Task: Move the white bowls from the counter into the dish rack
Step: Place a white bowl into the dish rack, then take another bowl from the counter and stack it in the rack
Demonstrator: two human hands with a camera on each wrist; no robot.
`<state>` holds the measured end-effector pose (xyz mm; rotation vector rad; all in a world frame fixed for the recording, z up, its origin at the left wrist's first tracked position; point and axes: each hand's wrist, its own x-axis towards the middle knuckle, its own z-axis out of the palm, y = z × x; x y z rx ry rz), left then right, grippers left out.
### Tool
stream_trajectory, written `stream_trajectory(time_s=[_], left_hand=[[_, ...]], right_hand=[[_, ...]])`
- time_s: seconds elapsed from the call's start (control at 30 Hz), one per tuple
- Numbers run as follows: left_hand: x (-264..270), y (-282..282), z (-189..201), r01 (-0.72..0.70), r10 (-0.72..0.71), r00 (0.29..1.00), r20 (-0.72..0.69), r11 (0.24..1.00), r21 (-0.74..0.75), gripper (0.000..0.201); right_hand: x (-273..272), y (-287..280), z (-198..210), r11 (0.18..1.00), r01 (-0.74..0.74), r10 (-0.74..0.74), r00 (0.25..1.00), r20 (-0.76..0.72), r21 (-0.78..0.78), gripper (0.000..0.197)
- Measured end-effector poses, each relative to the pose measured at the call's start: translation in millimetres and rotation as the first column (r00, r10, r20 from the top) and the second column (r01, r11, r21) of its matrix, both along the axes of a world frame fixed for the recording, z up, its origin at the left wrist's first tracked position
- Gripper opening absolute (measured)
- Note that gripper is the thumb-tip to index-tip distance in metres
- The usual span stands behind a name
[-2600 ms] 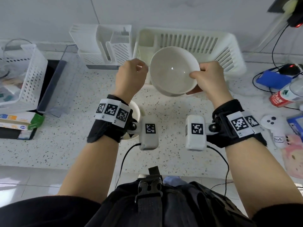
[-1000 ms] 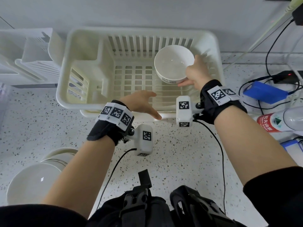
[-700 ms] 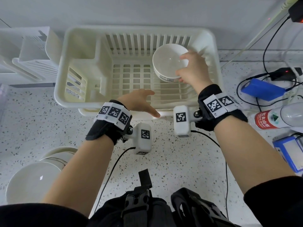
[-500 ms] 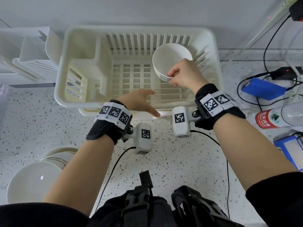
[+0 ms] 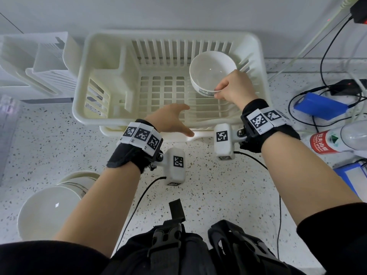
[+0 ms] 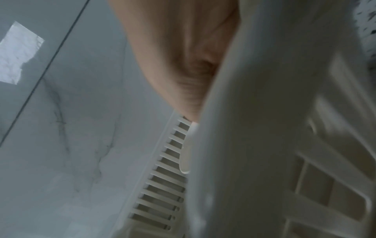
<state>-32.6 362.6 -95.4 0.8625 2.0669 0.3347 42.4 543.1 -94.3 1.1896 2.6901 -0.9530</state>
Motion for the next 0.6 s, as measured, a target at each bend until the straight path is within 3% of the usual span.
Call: stream_trajectory(time_s=[0.17, 0.3, 0.6], left_hand=[[12, -10, 20, -0.057, 0.067, 0.994, -0.085, 0.992, 0.11, 0.08], [30, -26, 42, -0.078, 0.113, 0.978, -0.176, 0.978, 0.192, 0.069], [78, -99, 82, -0.185, 0.296, 0.92, -0.258, 0.907, 0.379, 0.05]], right_hand=[[16, -14, 24, 0.998, -0.066, 0.065, 0.991, -0.114, -0.01, 0.034], [37, -37, 42, 0.997, -0.076, 0.074, 0.963, -0.259, 0.004, 0.03], [85, -127, 79, 0.985, -0.171, 0.13, 0.781, -0.611, -0.009, 0.016]])
